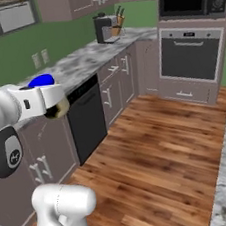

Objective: Move the ketchup and mayonnaise from the cabinet to the dining counter.

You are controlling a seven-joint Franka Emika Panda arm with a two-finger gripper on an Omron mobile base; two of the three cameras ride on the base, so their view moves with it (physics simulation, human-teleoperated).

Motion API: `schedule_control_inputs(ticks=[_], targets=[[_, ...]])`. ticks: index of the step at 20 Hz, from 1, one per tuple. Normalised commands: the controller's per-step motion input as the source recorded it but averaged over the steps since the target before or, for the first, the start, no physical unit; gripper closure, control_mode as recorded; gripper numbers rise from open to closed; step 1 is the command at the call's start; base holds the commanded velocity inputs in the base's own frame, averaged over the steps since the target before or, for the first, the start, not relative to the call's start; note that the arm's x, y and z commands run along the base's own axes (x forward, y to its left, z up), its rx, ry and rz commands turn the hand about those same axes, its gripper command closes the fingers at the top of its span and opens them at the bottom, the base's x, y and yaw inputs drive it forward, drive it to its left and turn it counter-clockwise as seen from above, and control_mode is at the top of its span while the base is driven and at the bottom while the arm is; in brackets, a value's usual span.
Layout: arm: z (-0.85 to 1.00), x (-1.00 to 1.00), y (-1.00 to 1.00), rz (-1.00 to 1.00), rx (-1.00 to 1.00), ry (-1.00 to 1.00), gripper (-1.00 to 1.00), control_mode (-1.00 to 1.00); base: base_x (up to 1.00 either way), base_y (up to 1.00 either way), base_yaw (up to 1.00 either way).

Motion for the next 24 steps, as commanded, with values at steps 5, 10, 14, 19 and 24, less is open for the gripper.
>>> schedule_control_inputs(ticks=[5, 10, 14, 19, 24], targets=[[0.0, 0.0, 0.0, 0.0, 0.0, 0.0, 1.0, 1.0, 0.53, 0.02, -0.32], [0.0, 0.0, 0.0, 0.0, 0.0, 0.0, 1.0, 1.0, 0.48, 0.05, -0.38], [0.0, 0.0, 0.0, 0.0, 0.0, 0.0, 1.0, 1.0, 0.36, 0.06, -0.45], [0.0, 0.0, 0.0, 0.0, 0.0, 0.0, 1.0, 1.0, 0.04, 0.14, -0.53], [0.0, 0.0, 0.0, 0.0, 0.0, 0.0, 1.0, 1.0, 0.0, 0.32, -0.52]])
